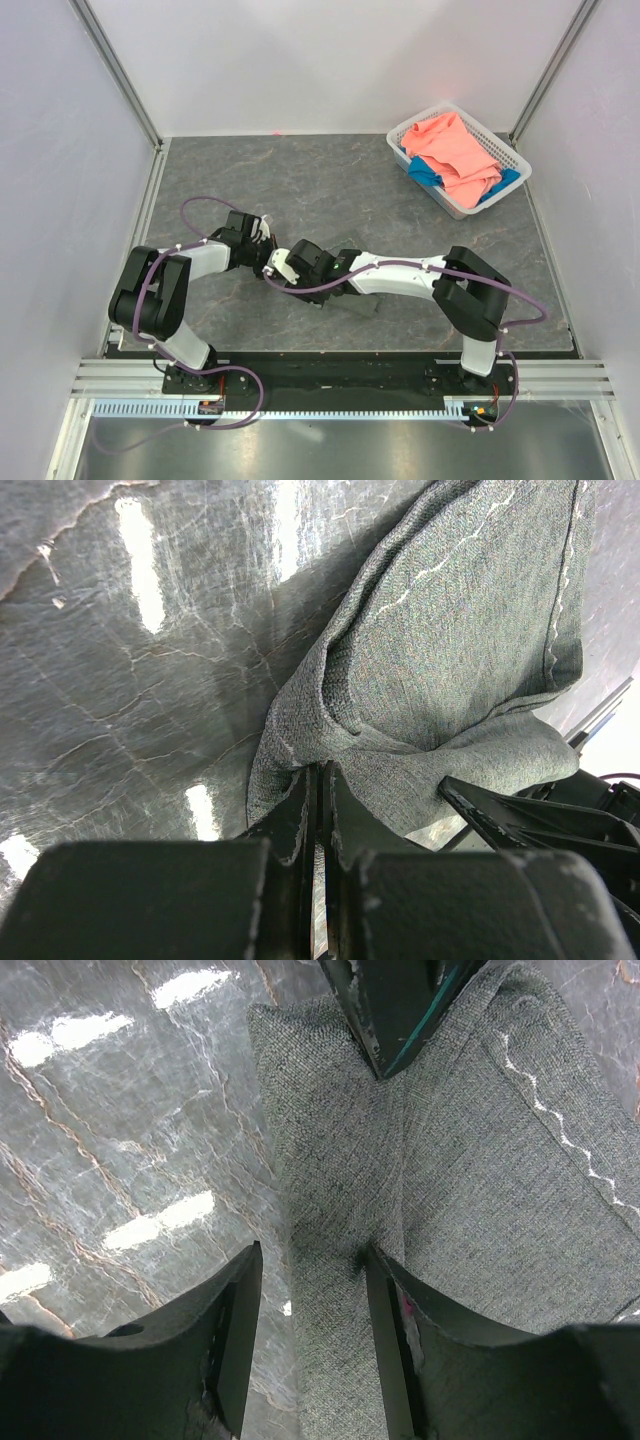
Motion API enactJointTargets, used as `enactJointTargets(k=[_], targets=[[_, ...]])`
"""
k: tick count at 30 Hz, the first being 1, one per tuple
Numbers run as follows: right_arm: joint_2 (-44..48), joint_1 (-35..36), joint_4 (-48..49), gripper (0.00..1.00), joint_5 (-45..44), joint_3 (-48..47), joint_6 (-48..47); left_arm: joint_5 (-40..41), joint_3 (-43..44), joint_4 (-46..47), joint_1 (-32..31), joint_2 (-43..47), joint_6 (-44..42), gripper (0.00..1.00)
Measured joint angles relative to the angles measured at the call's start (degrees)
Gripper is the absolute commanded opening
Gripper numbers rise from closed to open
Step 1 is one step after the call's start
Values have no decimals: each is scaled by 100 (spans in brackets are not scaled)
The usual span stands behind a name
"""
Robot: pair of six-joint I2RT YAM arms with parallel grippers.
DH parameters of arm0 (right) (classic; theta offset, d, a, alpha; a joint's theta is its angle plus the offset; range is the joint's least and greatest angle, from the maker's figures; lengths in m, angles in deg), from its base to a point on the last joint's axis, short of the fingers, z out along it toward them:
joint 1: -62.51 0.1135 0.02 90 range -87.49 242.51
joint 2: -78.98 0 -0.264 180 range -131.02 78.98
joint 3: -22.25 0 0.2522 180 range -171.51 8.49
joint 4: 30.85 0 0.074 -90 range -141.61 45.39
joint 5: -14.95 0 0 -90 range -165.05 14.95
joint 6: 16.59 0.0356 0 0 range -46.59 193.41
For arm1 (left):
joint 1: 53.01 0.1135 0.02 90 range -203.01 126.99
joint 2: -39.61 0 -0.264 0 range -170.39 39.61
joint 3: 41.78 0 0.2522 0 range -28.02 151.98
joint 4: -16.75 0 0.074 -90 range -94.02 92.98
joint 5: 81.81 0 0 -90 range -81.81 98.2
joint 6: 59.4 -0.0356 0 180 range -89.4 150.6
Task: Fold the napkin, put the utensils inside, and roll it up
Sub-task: Roll the napkin with the utensil
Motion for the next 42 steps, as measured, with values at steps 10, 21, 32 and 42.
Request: enactJointTargets(k=[10, 21, 32, 42], targets=[[-184, -131, 256, 48, 22, 98, -44, 4, 0, 4, -2, 42, -2, 2], [-184, -424, 374, 36, 503, 149, -79, 221, -24, 4, -2, 474, -13, 39], [-387, -1178, 59, 31, 2356, -136, -103, 859, -509, 249, 0, 1792, -13, 56], [-1054, -1644, -643, 31, 4256, -745, -94, 599, -1115, 632, -2, 2103, -13, 56]])
